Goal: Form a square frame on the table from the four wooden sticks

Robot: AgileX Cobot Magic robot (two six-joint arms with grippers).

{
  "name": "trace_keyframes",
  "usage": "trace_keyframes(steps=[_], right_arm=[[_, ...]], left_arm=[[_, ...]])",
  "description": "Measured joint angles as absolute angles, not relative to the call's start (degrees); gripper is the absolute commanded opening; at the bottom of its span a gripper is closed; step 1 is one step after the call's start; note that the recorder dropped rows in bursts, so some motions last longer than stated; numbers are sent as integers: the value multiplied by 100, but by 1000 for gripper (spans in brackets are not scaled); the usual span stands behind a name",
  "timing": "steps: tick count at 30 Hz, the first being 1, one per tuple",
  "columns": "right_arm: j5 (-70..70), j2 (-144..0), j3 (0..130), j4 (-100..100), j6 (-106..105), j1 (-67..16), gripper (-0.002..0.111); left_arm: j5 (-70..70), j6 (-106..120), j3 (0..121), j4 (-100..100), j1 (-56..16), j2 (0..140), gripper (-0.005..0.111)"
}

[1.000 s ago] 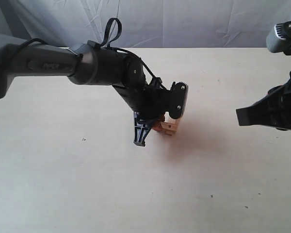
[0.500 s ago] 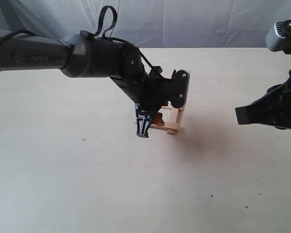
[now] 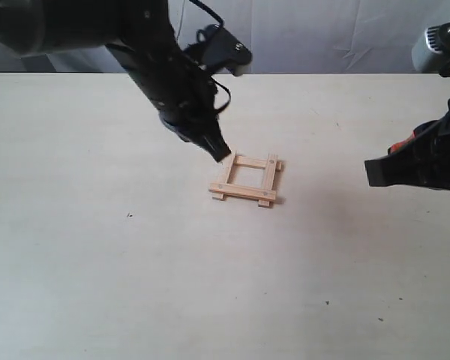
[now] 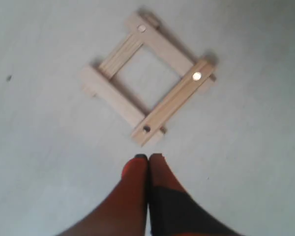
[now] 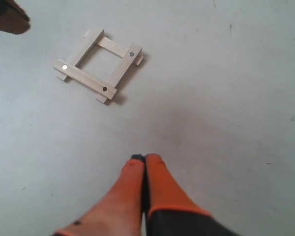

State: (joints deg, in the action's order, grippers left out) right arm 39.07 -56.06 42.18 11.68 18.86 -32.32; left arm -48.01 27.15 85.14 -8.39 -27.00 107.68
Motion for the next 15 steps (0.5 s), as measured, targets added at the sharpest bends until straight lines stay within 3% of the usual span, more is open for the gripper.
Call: trace_keyframes(steps=[7, 15], right_arm=[[3127, -5242, 3617, 1194, 1886, -3232, 0], [2676, -4273, 3257, 1194, 1886, -3232, 0]], left_arm=[[-5766, 1104, 8202, -264, -1807, 9585, 0], [-4979, 557, 6355, -222, -1623, 7162, 0]])
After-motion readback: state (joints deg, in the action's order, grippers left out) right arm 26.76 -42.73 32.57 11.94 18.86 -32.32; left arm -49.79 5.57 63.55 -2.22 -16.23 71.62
